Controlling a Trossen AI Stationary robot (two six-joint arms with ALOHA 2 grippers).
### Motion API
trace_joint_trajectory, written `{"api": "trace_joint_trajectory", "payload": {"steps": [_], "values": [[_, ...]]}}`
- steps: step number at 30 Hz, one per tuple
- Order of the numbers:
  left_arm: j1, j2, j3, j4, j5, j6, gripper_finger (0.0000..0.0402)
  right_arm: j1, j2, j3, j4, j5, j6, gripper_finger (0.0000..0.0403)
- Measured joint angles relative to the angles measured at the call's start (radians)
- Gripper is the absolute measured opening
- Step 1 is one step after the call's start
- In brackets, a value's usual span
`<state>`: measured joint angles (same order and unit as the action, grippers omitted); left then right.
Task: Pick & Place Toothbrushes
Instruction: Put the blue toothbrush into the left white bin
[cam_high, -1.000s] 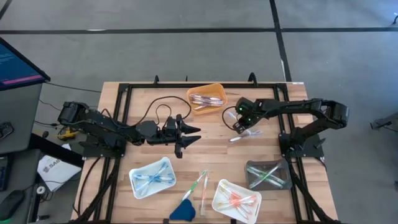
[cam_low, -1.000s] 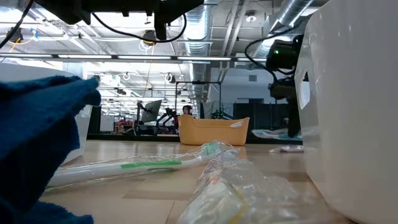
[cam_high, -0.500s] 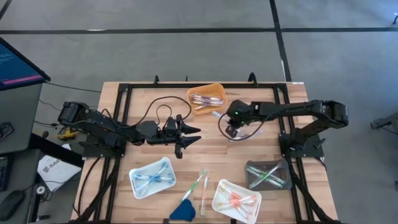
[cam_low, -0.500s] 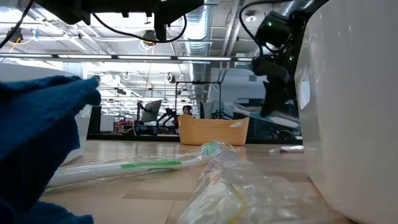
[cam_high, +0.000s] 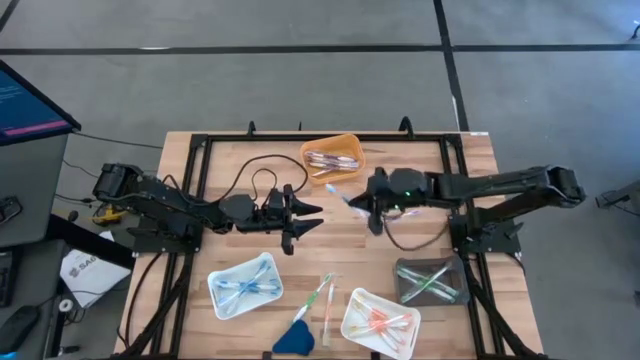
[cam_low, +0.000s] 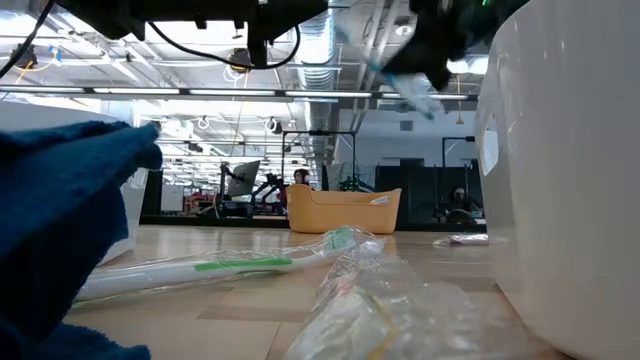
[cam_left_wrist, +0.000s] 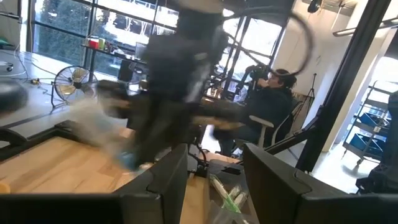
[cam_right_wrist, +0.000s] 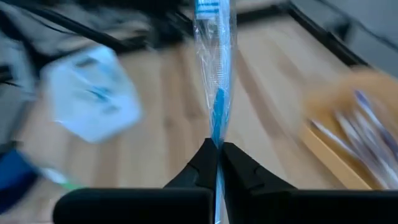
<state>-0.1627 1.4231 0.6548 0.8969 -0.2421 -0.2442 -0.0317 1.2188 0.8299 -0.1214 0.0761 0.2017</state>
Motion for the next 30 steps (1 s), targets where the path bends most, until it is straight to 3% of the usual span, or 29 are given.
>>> {"api": "trace_joint_trajectory", "payload": {"steps": [6, 19, 26, 30], "values": [[0.0, 0.0, 0.0, 0.001, -0.003, 0.0, 0.0149, 0.096, -0.016, 0.0, 0.14, 0.001, -0.042, 0.0001], [0.0, 0.0, 0.0, 0.001, -0.001, 0.056, 0.0149, 0.173, 0.001, -0.001, 0.399, 0.004, -0.148, 0.0001], [0.0, 0.0, 0.0, 0.0, 0.002, 0.056, 0.0149, 0.231, 0.099, -0.002, 0.592, 0.09, -0.213, 0.0001], [-0.003, 0.0, 0.0, 0.0, 0.014, 0.106, 0.0149, 0.232, 0.112, -0.002, 0.615, 0.105, -0.213, 0.0001]]}}
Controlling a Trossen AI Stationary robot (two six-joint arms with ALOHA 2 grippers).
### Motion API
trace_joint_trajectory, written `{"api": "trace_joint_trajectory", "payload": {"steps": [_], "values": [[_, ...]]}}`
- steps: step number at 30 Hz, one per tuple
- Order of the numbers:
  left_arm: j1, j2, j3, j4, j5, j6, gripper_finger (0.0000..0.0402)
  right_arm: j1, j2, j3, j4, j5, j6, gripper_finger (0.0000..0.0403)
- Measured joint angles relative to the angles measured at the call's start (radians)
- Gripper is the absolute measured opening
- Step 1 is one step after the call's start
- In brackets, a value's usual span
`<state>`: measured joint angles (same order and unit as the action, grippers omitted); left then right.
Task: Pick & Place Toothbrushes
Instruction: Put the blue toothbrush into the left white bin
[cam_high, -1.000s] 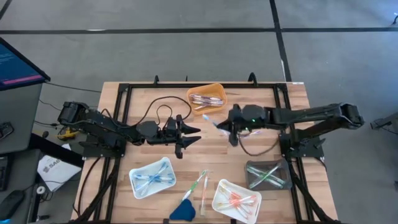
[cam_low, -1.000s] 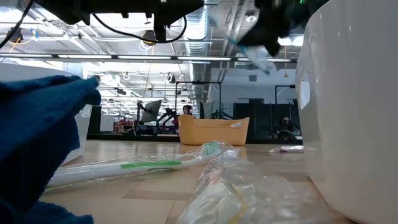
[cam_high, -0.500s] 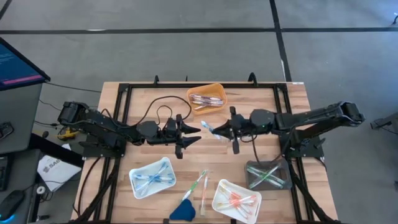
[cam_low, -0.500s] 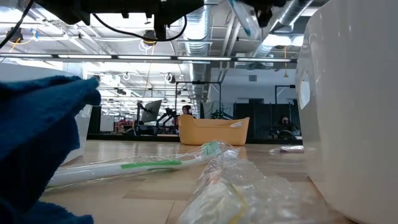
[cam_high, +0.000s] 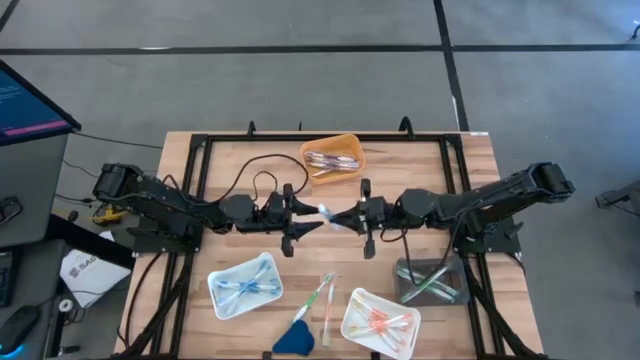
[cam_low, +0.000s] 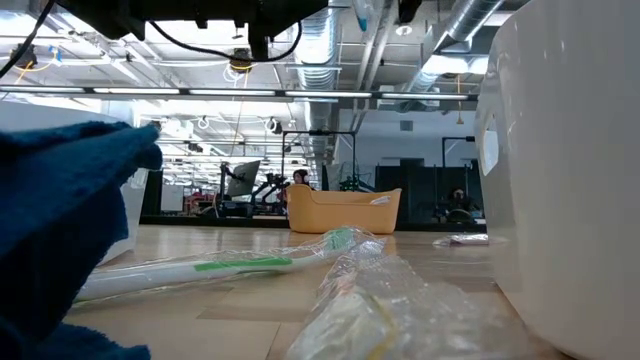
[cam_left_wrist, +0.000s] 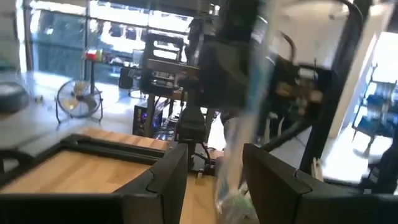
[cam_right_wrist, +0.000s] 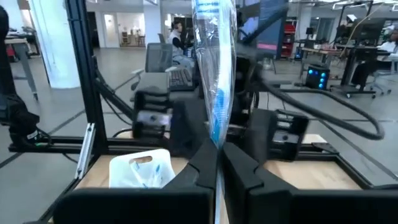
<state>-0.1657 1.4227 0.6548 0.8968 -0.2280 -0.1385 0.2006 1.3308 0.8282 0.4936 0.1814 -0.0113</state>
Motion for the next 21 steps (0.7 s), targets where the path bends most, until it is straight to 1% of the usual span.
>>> {"api": "trace_joint_trajectory", "payload": {"steps": [2, 5, 8, 14, 18, 21], "values": [[-0.007, 0.0, 0.0, -0.009, 0.022, 0.075, 0.0149, -0.006, -0.002, 0.0, 0.002, 0.0, 0.0, 0.0001], [-0.023, 0.0, 0.0, -0.044, 0.026, 0.199, 0.0149, -0.004, -0.003, 0.0, 0.007, 0.001, 0.001, 0.0002], [-0.027, 0.0, 0.0, -0.052, 0.03, 0.256, 0.0149, -0.003, -0.002, 0.001, 0.02, 0.0, 0.001, 0.0002], [-0.025, 0.02, 0.001, -0.046, 0.027, 0.262, 0.0152, 0.002, -0.001, 0.001, 0.012, 0.0, -0.03, 0.0002], [-0.023, 0.032, 0.0, -0.024, 0.016, 0.261, 0.0168, 0.017, -0.001, 0.001, 0.017, -0.006, -0.074, 0.0002], [-0.023, 0.033, 0.0, -0.006, 0.002, 0.256, 0.018, 0.016, -0.001, 0.001, 0.017, -0.006, -0.075, 0.0002]]}}
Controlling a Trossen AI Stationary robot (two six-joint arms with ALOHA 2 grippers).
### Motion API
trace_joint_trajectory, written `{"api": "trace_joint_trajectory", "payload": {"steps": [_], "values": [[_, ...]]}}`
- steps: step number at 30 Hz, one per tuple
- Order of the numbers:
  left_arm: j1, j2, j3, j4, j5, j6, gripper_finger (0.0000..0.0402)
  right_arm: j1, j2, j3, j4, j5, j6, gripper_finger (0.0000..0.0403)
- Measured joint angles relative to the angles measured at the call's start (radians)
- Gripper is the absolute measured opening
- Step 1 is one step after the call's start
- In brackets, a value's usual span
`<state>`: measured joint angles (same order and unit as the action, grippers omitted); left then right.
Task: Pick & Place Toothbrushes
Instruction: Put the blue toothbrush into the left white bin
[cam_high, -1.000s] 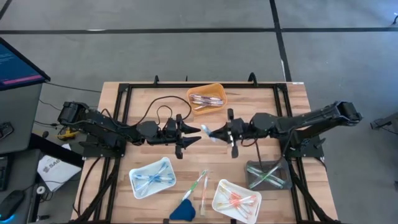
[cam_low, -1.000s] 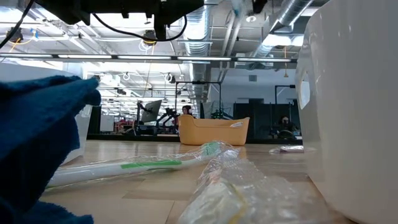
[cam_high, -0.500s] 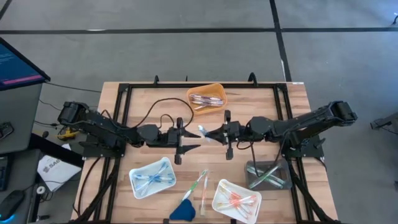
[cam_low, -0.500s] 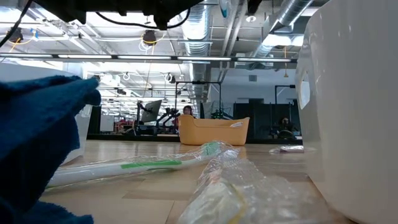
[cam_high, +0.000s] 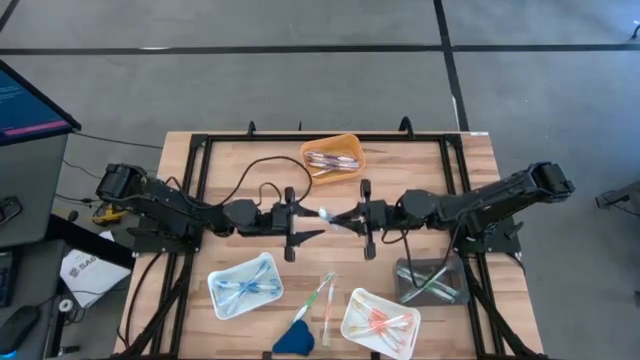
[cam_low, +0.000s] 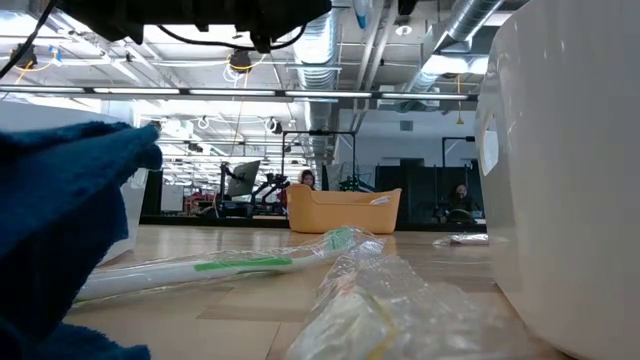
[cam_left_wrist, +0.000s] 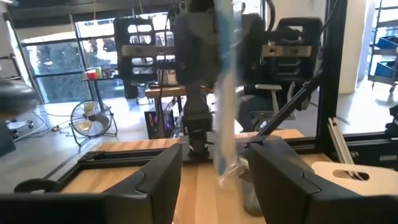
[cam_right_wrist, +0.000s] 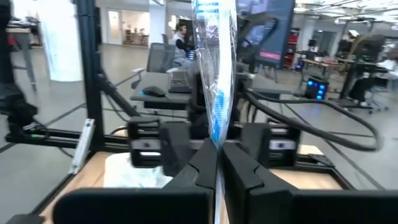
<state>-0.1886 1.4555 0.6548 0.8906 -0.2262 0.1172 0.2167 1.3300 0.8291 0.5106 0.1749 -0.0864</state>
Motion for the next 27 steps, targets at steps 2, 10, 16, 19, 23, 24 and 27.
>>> {"api": "trace_joint_trajectory", "payload": {"steps": [2, 10, 16, 19, 23, 24, 27], "values": [[0.0, 0.0, 0.0, 0.011, -0.002, -0.001, 0.0184, -0.001, 0.0, 0.0, 0.003, 0.004, 0.0, 0.0002], [-0.001, 0.0, 0.0, 0.024, 0.005, -0.002, 0.0186, 0.013, 0.13, -0.001, 0.214, 0.015, -0.047, 0.0001], [-0.008, 0.0, 0.0, 0.024, 0.005, -0.002, 0.0186, 0.006, 0.159, 0.0, 0.265, 0.025, -0.071, 0.0003], [-0.008, 0.0, 0.0, 0.024, 0.024, -0.003, 0.0186, 0.007, 0.148, 0.0, 0.26, 0.036, -0.071, 0.0003], [-0.008, 0.0, 0.0, 0.025, 0.036, -0.026, 0.0186, 0.011, 0.148, 0.0, 0.26, 0.036, -0.071, 0.0004], [-0.008, 0.0, 0.0, 0.026, 0.036, -0.028, 0.0186, 0.011, 0.148, 0.0, 0.258, 0.036, -0.071, 0.0004], [-0.008, 0.0, 0.0, 0.035, 0.036, -0.035, 0.0186, 0.011, 0.148, 0.0, 0.254, 0.036, -0.071, 0.0004]]}}
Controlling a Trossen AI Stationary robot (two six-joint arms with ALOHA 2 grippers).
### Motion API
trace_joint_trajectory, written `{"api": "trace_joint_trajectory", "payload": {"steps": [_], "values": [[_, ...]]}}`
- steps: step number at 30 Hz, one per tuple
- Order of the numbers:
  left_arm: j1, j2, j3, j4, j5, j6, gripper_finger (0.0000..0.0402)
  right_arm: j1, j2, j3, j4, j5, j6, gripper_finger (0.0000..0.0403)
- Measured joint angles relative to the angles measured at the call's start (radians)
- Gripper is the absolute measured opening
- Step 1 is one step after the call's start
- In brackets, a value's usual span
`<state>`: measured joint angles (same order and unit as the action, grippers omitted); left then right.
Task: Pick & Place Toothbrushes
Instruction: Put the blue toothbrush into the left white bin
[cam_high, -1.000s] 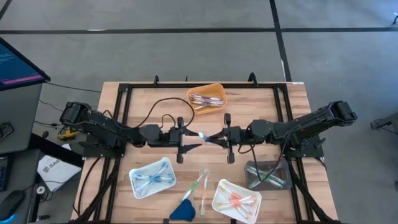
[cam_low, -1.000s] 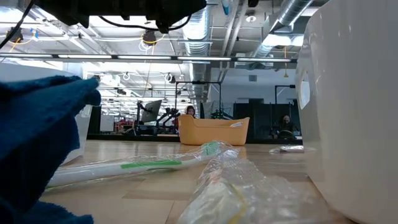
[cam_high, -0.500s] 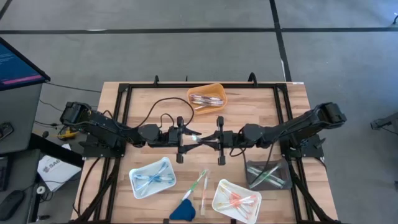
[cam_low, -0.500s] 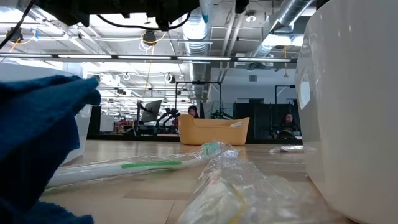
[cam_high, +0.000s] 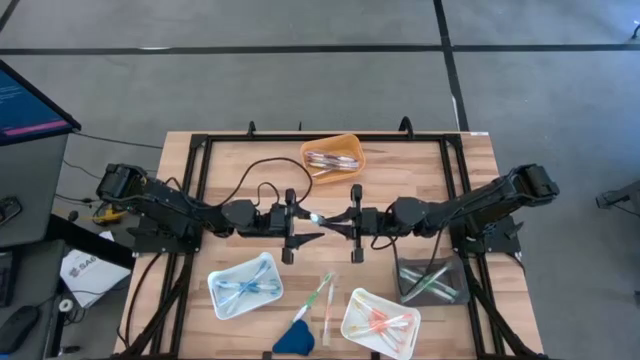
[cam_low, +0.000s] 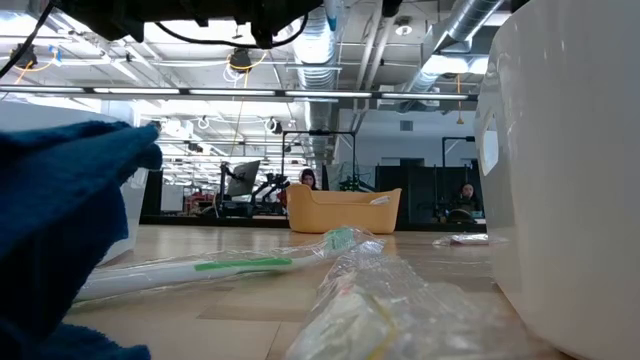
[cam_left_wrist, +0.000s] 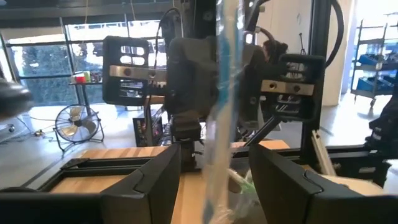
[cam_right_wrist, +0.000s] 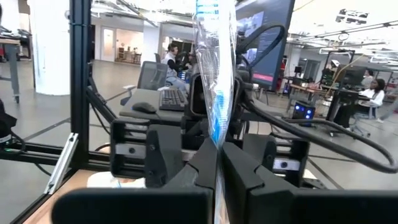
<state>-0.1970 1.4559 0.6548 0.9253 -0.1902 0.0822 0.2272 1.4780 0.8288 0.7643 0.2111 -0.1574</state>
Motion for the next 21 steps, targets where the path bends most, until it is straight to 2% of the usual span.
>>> {"api": "trace_joint_trajectory", "payload": {"steps": [21], "values": [[0.004, 0.0, 0.0, 0.022, -0.014, -0.106, 0.0181, -0.001, 0.0, 0.0, 0.0, 0.027, -0.026, 0.0005]]}}
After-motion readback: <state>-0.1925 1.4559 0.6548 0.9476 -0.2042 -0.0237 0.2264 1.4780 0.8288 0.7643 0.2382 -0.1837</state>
